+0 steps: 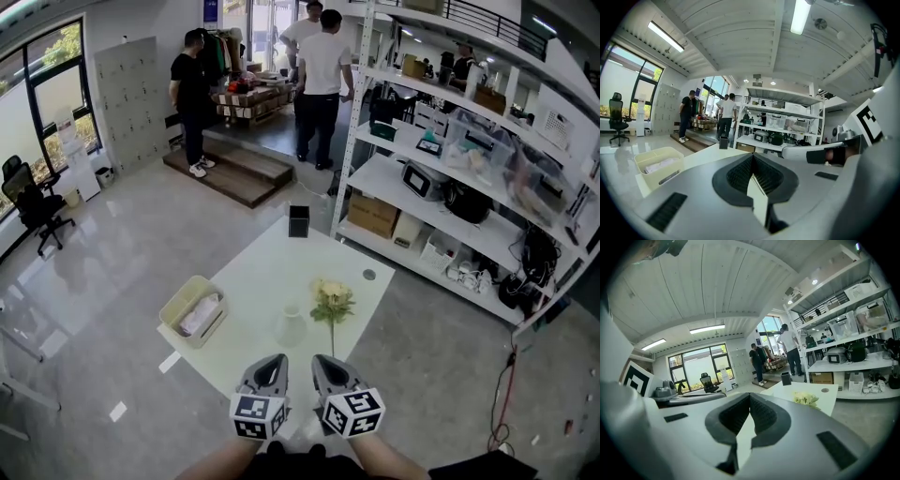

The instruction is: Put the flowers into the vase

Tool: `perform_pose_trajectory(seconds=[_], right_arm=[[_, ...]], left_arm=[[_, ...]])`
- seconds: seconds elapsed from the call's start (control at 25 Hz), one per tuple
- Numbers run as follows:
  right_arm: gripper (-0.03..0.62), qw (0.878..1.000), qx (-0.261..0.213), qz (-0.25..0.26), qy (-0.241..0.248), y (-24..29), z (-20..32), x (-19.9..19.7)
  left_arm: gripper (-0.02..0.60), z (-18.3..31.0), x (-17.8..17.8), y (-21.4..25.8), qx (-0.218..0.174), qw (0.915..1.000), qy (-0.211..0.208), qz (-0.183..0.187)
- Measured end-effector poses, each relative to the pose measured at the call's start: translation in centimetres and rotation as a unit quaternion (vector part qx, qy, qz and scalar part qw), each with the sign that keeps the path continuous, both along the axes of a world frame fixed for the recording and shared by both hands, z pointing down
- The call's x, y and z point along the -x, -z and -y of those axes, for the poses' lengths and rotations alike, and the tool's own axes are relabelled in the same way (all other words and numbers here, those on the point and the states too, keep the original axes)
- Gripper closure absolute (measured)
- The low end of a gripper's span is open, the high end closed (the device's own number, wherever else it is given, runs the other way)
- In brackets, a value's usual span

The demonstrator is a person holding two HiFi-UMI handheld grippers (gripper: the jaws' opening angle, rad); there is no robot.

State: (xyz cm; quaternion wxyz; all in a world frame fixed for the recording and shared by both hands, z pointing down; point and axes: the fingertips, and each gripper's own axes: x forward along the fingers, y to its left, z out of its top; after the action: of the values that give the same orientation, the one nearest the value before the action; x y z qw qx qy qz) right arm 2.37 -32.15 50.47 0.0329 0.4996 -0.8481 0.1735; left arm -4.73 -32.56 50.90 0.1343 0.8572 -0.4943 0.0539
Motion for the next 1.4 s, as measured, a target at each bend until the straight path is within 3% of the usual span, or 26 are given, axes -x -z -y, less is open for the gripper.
perform_pose_trajectory(seconds=[0.6, 0.96, 1.24, 1.4], right_arm=[[0.591, 1.000, 0.016, -0.005, 0.012, -1.5, 0.9, -0.2], [0.591, 0.999, 0.048, -0.014, 0.013, -4.3, 2.8, -0.6], [0.591, 0.991, 0.125, -0.055, -0.009, -10.3, 7.6, -2.9], [0.555, 0.968, 0.238, -0.080, -0.008, -17.0, 13.1, -6.3]], left_arm=[[0.577, 0.5, -1.0, -1.1, 0.011, 0.9999, 0.000, 0.003], [0.577, 2.3, -1.5, -3.0, 0.029, 0.9996, -0.002, 0.006], [0.577, 3.8, -1.8, -4.8, 0.060, 0.9982, -0.003, 0.008], [0.577, 4.5, -1.6, -5.4, 0.069, 0.9976, -0.004, 0.007]])
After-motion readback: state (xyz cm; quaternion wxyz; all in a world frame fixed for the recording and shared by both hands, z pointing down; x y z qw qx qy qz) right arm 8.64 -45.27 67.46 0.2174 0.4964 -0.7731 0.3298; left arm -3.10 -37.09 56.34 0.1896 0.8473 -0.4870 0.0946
